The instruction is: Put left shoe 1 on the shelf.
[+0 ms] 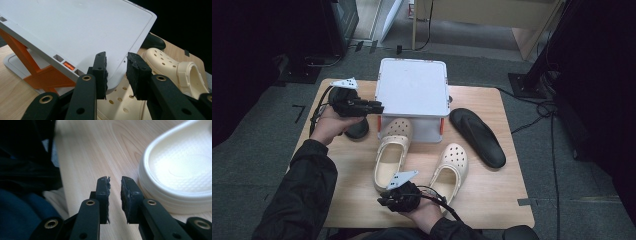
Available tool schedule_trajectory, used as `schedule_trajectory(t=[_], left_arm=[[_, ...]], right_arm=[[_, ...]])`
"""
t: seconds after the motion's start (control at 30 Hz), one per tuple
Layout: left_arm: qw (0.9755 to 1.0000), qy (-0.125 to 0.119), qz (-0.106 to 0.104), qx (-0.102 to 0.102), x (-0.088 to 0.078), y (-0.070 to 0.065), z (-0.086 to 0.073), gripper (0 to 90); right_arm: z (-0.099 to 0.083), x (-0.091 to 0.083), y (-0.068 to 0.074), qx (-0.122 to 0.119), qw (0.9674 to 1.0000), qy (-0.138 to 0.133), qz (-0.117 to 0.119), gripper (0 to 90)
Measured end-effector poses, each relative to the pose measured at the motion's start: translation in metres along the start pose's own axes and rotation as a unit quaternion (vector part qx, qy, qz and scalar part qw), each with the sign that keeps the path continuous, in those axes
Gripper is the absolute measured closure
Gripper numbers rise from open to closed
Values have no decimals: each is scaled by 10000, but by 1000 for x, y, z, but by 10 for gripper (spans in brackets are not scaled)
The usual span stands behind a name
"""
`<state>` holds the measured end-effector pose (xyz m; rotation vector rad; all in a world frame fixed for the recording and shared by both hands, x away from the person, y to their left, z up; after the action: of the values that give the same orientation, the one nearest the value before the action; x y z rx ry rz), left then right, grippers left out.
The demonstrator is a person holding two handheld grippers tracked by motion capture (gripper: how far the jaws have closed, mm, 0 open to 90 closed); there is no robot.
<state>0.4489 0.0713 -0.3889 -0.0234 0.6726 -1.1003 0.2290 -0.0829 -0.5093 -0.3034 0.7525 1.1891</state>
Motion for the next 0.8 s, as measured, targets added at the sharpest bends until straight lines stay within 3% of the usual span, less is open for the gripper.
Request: schedule_trajectory(t=[0.07, 0.23, 0.43, 0.47, 0.53, 0.57, 0.6, 0.8], left_arm=[[10000, -4, 4, -2, 0, 0, 0, 706], [10000, 15, 54, 36, 0, -1, 0, 708], [9999, 8, 84, 60, 0, -1, 0, 713], [9999, 13, 98, 73, 0, -1, 0, 715], [9999, 17, 108, 73, 0, -1, 0, 716], [9999, 17, 108, 73, 0, -1, 0, 715], [9999, 12, 103, 67, 0, -1, 0, 716], [10000, -4, 88, 31, 0, -1, 0, 716]], right_arm=[[0, 2, -2, 83, 9999, 120, -43, 770], [1, 2, -13, 567, 9980, 256, -142, 791], [4, 1, -16, 539, 9980, 303, -116, 807], [7, -1, -16, 345, 9985, 327, -272, 809], [9, -5, -20, 183, 9982, 273, -506, 810], [9, -5, -20, 183, 9982, 273, -506, 810], [12, -10, -28, 308, 9983, 98, -480, 820], [17, -17, -37, 412, 9979, -46, -497, 804]])
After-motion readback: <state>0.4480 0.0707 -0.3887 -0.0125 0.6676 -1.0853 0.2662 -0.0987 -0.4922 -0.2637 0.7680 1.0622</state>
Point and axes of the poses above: each handheld gripper's, and its own axes: x roughly forward along the jaws, z roughly out of its top, y roughly to its left, the point moved 4 cm from there along x, roughly forward along the jaws, and after that the axes turned 6 degrees about -x, right-handed, at the moved point
